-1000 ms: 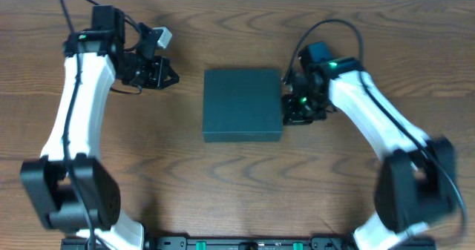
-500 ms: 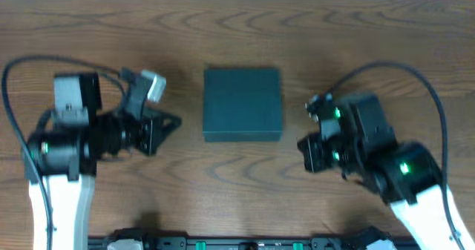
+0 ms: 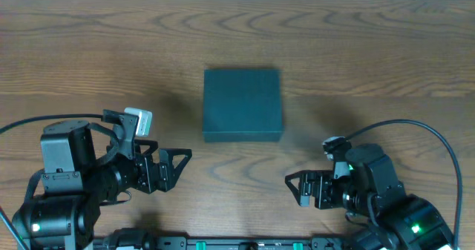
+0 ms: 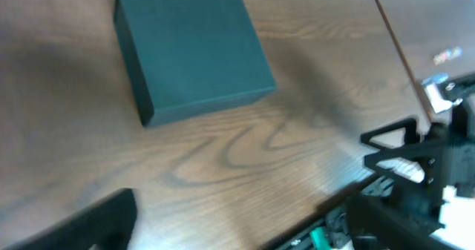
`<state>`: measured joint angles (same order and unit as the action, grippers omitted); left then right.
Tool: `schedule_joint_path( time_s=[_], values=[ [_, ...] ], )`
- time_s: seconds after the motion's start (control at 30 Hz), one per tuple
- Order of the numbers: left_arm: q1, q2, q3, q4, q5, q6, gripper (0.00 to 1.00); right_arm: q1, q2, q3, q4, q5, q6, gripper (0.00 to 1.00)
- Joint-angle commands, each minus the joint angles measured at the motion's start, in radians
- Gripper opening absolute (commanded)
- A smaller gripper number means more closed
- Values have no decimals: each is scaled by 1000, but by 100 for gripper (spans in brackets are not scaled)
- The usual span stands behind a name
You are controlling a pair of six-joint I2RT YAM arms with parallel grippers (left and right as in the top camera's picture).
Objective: Pack container
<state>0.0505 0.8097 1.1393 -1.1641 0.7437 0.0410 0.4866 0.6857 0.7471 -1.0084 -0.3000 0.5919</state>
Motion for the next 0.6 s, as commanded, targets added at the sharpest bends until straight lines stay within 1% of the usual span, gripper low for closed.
schedule_joint_path(
  time_s=[0.0,0.03,0.23,0.4,0.57],
  values=[
    [0,0,-7,-3,-32,-68,95,8,0,-11,3,-14,208,99],
    [0,0,-7,-3,-50,-67,95,8,2,-10,3,-14,237,99],
    [0,0,-7,-3,-205,-68,95,8,2,-10,3,-14,241,99],
    [-10,-4,-7,-6,-277,-68,95,8,2,-11,2,-14,241,99],
    [-14,-72,-7,-67,-391,-64,95,8,2,-11,2,-14,241,99]
  ],
)
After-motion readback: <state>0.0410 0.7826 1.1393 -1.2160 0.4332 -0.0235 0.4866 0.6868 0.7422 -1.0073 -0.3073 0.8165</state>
